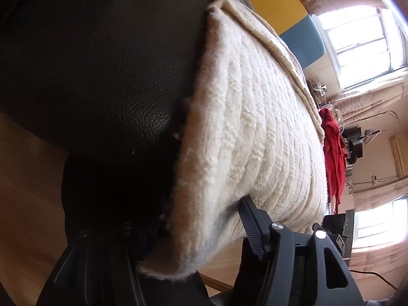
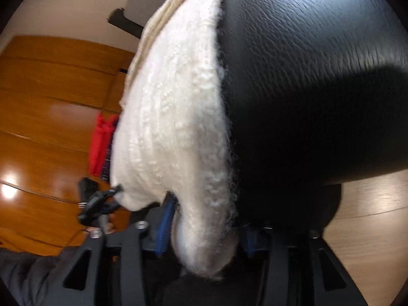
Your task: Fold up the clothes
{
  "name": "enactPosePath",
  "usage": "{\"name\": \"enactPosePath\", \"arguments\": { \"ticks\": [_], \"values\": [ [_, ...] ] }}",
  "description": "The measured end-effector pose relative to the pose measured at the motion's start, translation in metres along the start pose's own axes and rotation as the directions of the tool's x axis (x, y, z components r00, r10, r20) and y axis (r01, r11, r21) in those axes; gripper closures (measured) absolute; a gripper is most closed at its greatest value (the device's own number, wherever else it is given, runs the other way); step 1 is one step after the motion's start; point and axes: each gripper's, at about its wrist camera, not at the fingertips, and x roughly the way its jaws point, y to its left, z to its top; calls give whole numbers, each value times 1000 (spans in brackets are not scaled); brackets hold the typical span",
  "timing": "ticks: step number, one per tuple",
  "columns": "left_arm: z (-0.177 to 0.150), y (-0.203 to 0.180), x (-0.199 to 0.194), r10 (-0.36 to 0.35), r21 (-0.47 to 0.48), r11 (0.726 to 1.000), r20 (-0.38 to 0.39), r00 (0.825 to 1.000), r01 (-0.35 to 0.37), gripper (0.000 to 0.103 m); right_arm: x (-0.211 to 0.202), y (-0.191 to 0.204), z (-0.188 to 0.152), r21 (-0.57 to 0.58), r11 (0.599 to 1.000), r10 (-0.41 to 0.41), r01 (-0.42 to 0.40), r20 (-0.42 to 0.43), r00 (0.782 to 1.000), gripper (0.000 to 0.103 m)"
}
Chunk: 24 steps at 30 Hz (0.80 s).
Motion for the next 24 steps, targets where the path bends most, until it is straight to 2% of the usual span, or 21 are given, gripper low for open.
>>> {"name": "enactPosePath", "arguments": {
  "ticks": [3, 5, 9, 11, 13, 14, 15, 16, 18, 20, 24],
  "values": [
    [-2, -3, -2, 14, 29, 999, 16, 1000, -14, 42, 1, 3, -7, -54, 998, 43, -42, 28, 999, 28],
    [-4, -3, -3, 8, 31, 999, 26, 1000, -9, 43, 2, 6, -9, -82, 995, 59, -56, 36, 998, 25],
    [-11, -5, -8, 9, 68, 998, 62, 998, -13, 42, 0, -6, -8, 11, 993, 120, -120, 54, 991, 25],
    [-12, -5, -10, -2, 71, 997, 63, 998, -2, 43, 2, -5, -8, 15, 995, 94, -95, 46, 995, 25],
    [-13, -4, -12, -15, 71, 997, 50, 999, 12, 43, 3, -3, -8, 15, 998, 65, -66, 37, 997, 33],
    [-13, -4, -12, -24, 69, 997, 31, 999, 21, 47, 4, -3, -9, 20, 999, 29, -29, 33, 999, 49],
    [-13, -5, -12, -23, 73, 997, 9, 1000, 22, 53, 4, -4, -10, 30, 1000, 8, -9, 32, 999, 71],
    [-14, -6, -12, -19, 80, 997, -10, 1000, 19, 57, 3, -5, -11, 40, 999, -11, 10, 32, 999, 73],
    [-16, -13, -13, 24, 131, 991, -19, 1000, -21, 90, 2, -4, -14, 41, 998, -50, 49, 30, 998, 79],
    [-17, -19, -14, 46, 157, 987, -26, 999, -42, 94, 3, 6, -16, 11, 997, -83, 82, 23, 996, 82],
    [-20, -24, -15, 41, 175, 984, -41, 998, -33, 95, 9, 17, -14, -45, 991, -127, 128, 20, 992, 84]
  ]
}}
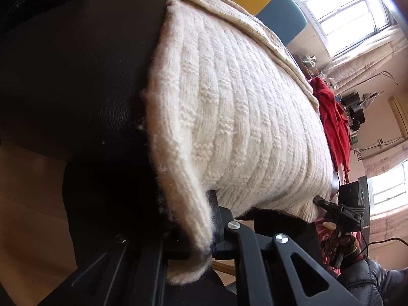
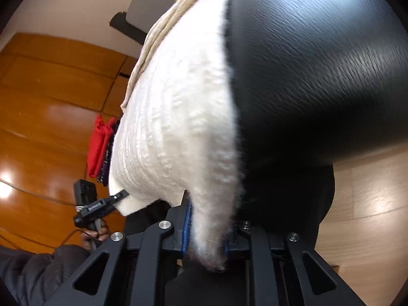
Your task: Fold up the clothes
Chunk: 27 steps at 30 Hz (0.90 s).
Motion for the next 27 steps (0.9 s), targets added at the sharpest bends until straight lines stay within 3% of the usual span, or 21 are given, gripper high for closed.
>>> {"name": "enactPosePath", "arguments": {
  "ticks": [4, 8, 13, 18, 21, 23, 26, 27],
  "values": [
    [-2, 10, 0, -26, -50, 998, -18, 999, 25, 90, 13, -5, 0, 13, 1000, -14, 14, -20, 1000, 73],
    [-6, 13, 0, -19, -77, 997, -13, 1000, 18, 86, 16, -6, -3, -5, 1000, -6, 6, -9, 1000, 71],
    [-8, 9, -3, -15, -86, 996, -17, 1000, 13, 88, 10, -13, -7, 78, 993, 91, -92, 11, 996, 63],
    [-9, 18, -9, -63, -157, 986, -3, 998, 62, 92, 12, -13, -10, 126, 968, 215, -219, 43, 976, 25],
    [-10, 18, -11, -65, -152, 986, -4, 998, 64, 92, 15, -4, -12, 77, 969, 235, -236, 31, 972, 11],
    [-11, 15, -15, -54, -140, 989, -2, 999, 53, 93, 18, -1, -11, 73, 967, 242, -243, 17, 970, 9],
    [-13, 10, -19, -33, -111, 993, 4, 999, 33, 95, 19, -8, -7, 161, 951, 266, -263, 1, 964, 11],
    [-13, 7, -21, -25, -95, 995, 8, 1000, 26, 96, 20, -9, -8, 171, 957, 238, -233, -11, 971, 28]
  ]
}}
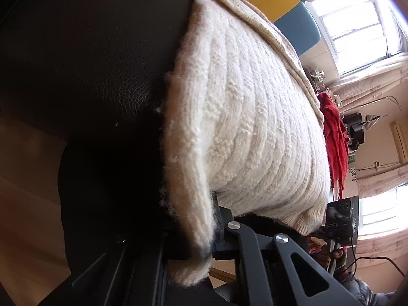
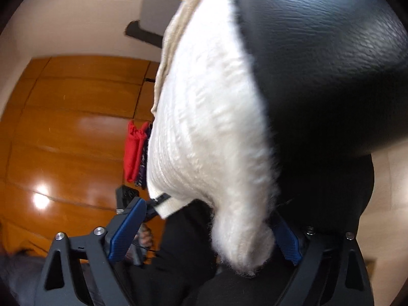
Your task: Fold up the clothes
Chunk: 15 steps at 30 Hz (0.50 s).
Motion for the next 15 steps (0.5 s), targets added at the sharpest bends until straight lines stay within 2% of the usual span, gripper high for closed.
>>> {"name": "enactPosePath", "arguments": {
  "ticks": [1, 2, 3, 5, 8, 12, 13, 14, 15],
  "values": [
    [-1, -2, -2, 7, 16, 1000, 5, 1000, -7, 96, 1, -1, -1, 7, 999, -37, 37, -9, 999, 47],
    [-2, -5, -4, 12, 31, 999, 9, 1000, -13, 96, 3, -4, -4, 19, 997, -78, 78, -24, 997, 94],
    [-3, -7, -7, 8, 43, 999, 3, 1000, -9, 96, 6, -7, -7, 31, 992, -120, 121, -40, 992, 92],
    [-4, -9, -14, -23, 60, 998, -12, 1000, 24, 96, 4, -2, -13, 12, 990, -143, 143, -14, 990, 92],
    [-1, -15, -31, -153, 74, 985, -32, 988, 155, 96, 1, 15, -16, -34, 992, -124, 125, 15, 992, 92],
    [9, -26, -56, -301, 95, 949, -2, 954, 300, 96, 0, 50, -5, -129, 988, -82, 85, 35, 996, 92],
    [8, -31, -44, -341, 87, 937, 16, 940, 338, 96, 1, 58, -1, -151, 985, -77, 83, 43, 996, 92],
    [15, -33, -49, -381, 82, 922, 35, 924, 378, 96, 2, 65, 3, -173, 982, -74, 81, 51, 996, 92],
    [31, -33, -48, -414, 84, 909, 54, 909, 409, 96, 2, 73, 7, -192, 979, -62, 73, 61, 996, 92]
  ]
}}
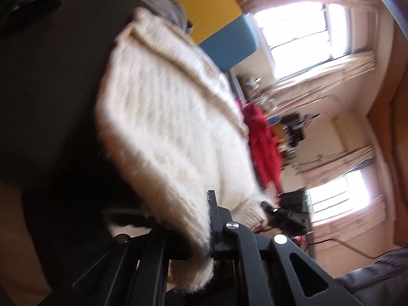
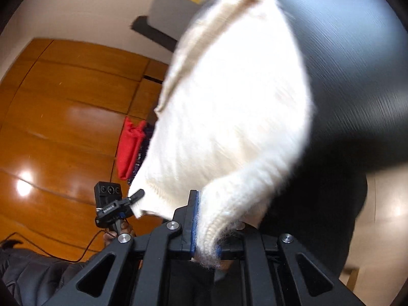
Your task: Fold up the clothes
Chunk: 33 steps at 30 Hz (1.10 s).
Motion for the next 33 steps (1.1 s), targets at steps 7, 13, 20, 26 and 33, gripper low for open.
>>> {"name": "enactPosePath", "arguments": {
  "ticks": [7, 13, 20, 26, 33],
  "values": [
    [54, -13, 46, -119, 40, 992, 99, 988, 116, 96, 7, 42, 59, -139, 990, 26, -13, 95, 995, 92],
    [117, 11, 46, -134, 30, 991, 160, 978, 130, 96, -16, 30, 138, -162, 986, -8, 34, 155, 988, 92],
    [217, 42, 113, -61, -33, 997, 190, 980, 69, 96, 0, 15, 227, -113, 990, -57, 82, 209, 976, 92],
    [224, 115, 165, -4, -183, 983, 156, 988, 33, 96, 31, -37, 250, 15, 998, -61, 59, 192, 979, 93],
    [163, 98, 142, 65, -92, 994, 98, 993, -56, 96, 17, -44, 199, -20, 1000, -1, 5, 201, 980, 95]
  ]
}}
